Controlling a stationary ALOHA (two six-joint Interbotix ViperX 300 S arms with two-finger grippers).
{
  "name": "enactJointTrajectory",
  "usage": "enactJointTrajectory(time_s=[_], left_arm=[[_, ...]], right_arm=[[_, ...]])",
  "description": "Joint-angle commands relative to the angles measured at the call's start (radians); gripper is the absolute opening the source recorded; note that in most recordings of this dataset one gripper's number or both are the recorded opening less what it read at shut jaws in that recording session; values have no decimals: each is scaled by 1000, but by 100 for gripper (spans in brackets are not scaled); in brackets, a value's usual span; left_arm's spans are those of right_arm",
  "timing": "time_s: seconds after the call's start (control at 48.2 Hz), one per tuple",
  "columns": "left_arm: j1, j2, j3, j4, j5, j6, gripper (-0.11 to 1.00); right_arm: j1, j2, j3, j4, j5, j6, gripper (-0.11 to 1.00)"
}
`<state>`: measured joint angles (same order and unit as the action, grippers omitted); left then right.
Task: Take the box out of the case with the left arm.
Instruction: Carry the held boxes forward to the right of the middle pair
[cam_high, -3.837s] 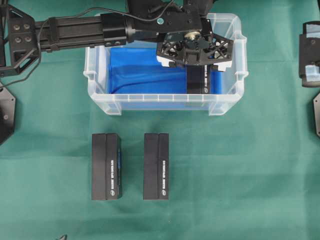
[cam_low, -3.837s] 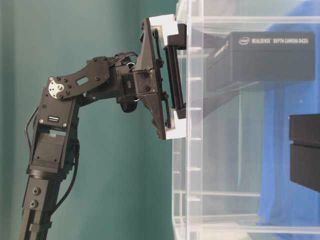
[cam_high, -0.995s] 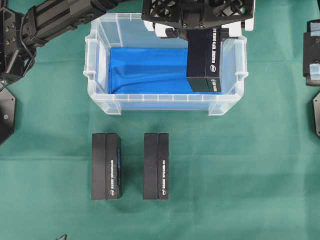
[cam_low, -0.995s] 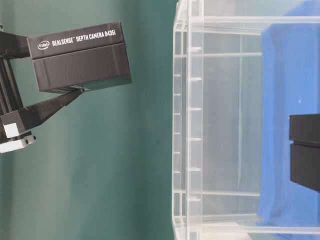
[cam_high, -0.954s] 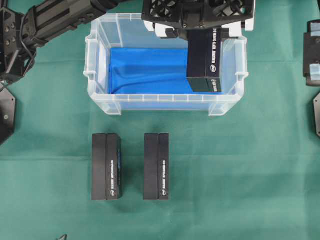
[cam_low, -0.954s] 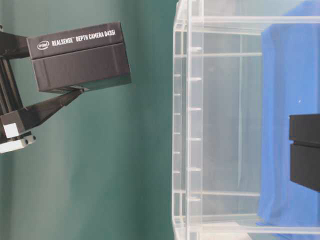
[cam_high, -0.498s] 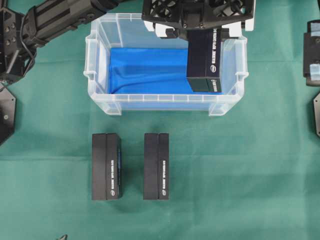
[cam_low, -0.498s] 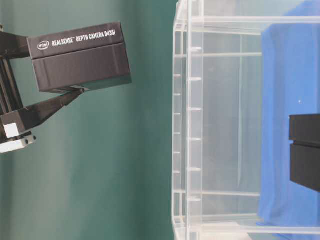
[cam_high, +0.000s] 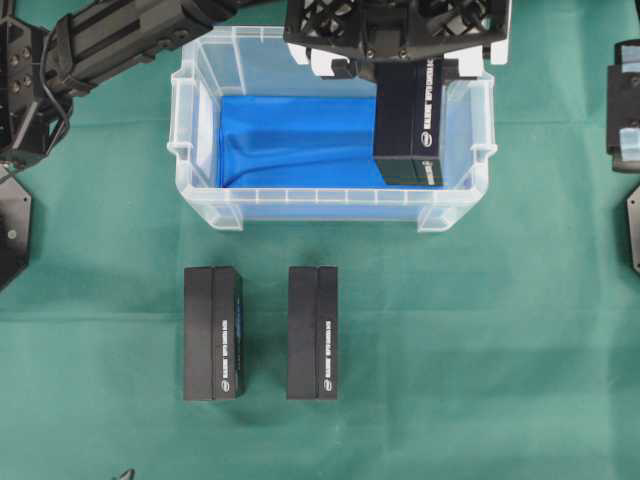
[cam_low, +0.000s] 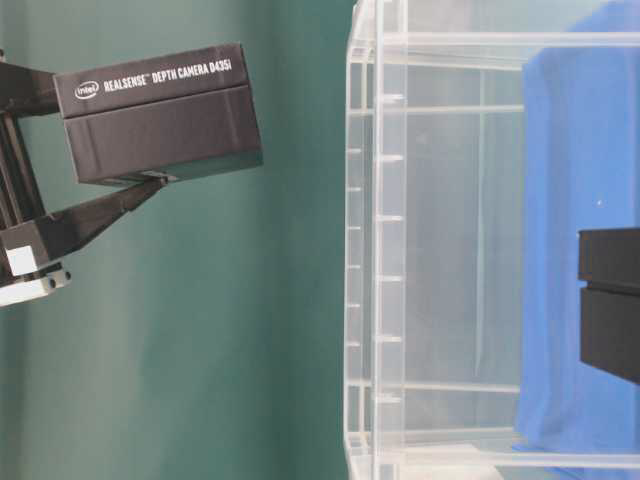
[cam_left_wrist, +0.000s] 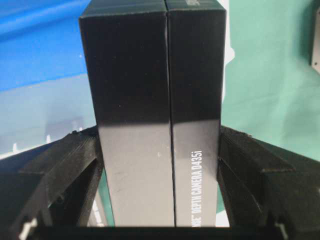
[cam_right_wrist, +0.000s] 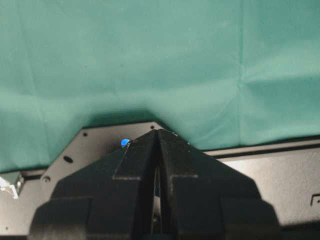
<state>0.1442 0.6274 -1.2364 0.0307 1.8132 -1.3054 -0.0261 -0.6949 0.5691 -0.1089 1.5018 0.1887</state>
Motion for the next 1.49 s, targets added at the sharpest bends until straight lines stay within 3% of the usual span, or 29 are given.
enactJointTrajectory(time_s=[0.0, 0.207, 0.518, 0.995, 1.307, 1.472], left_arm=[[-14, -26, -23, 5, -3, -3, 63], [-55, -26, -23, 5, -2, -26, 63], [-150, -28, -28, 14, -3, -112, 63], [-313, -28, -29, 31, -2, -299, 63], [-371, -26, -25, 41, -5, -383, 63], [-371, -25, -21, 49, -8, -387, 63]], right_arm=[[-2, -2, -8, 0, 0, 0, 2], [-2, -2, -9, 2, 0, 0, 2], [-2, -2, -8, 3, 2, 2, 2], [-2, -2, -8, 2, 9, 0, 2], [-2, -2, -8, 3, 8, 0, 2], [-2, -2, -8, 2, 9, 0, 2]])
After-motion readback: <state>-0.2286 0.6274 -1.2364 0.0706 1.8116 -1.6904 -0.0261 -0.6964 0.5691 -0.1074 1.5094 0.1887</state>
